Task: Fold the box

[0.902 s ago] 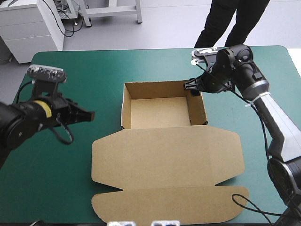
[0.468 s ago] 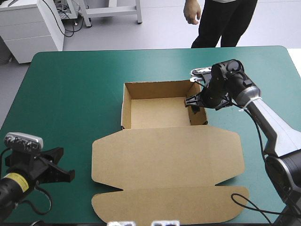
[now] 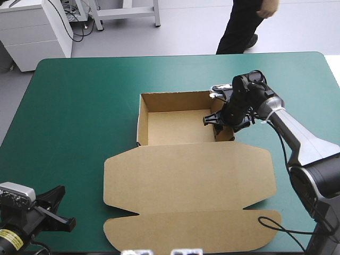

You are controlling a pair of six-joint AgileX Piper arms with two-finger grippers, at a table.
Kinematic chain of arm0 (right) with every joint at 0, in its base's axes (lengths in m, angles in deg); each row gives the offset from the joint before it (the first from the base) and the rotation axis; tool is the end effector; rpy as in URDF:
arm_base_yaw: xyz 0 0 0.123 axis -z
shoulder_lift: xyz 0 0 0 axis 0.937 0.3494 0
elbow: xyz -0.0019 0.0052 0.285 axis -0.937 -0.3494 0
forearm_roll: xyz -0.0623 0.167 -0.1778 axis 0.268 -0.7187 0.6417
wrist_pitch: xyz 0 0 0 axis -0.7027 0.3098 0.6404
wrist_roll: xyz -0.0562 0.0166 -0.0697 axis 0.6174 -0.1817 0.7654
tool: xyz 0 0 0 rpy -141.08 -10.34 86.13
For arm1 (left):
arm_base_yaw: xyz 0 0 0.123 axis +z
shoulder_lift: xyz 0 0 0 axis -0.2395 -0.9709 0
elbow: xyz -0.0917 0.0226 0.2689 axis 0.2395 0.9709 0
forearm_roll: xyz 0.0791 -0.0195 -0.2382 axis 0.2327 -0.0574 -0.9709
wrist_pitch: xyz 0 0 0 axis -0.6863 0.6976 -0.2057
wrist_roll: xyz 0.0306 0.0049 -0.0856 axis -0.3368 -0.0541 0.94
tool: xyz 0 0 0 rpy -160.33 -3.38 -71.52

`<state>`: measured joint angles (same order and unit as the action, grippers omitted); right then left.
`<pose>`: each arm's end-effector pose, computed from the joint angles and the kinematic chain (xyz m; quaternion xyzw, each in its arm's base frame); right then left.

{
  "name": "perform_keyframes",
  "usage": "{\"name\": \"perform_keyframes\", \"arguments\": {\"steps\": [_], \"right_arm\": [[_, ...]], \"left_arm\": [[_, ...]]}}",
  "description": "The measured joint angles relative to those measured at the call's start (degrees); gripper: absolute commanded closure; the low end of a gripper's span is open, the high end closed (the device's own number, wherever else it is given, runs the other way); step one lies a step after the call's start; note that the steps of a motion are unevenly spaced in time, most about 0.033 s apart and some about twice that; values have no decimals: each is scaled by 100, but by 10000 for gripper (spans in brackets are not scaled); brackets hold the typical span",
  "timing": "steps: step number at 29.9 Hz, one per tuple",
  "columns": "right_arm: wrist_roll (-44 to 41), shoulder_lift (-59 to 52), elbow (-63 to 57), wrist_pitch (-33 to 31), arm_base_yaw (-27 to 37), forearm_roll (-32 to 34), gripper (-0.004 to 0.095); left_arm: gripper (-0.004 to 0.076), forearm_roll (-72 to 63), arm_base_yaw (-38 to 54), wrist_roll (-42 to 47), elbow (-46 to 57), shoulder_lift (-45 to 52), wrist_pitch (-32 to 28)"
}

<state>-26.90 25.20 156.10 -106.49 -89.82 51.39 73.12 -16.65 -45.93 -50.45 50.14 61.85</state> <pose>0.3603 0.1413 0.2763 -0.1196 0.9860 0.0666 0.0957 0.0359 -0.0008 0.3052 0.1142 0.8453 -0.0935 0.5135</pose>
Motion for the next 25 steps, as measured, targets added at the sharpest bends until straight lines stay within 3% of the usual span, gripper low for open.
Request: {"name": "perform_keyframes", "arguments": {"steps": [6,8,16,21,25], "right_arm": [[4,219,0,7,0,26,858],[33,231,0,19,0,58,924],[457,267,211,-194,0,5,927],[504,200,992,-253,53,259,927],[539,47,1875,-305,508,248,927]], "left_arm": [[731,6,0,0,279,-1,-5],[731,0,0,0,359,-1,-5],[731,-12,0,22,399,-1,-16],[731,-12,0,22,399,-1,-16],[731,-6,0,22,399,-1,-16]]}}
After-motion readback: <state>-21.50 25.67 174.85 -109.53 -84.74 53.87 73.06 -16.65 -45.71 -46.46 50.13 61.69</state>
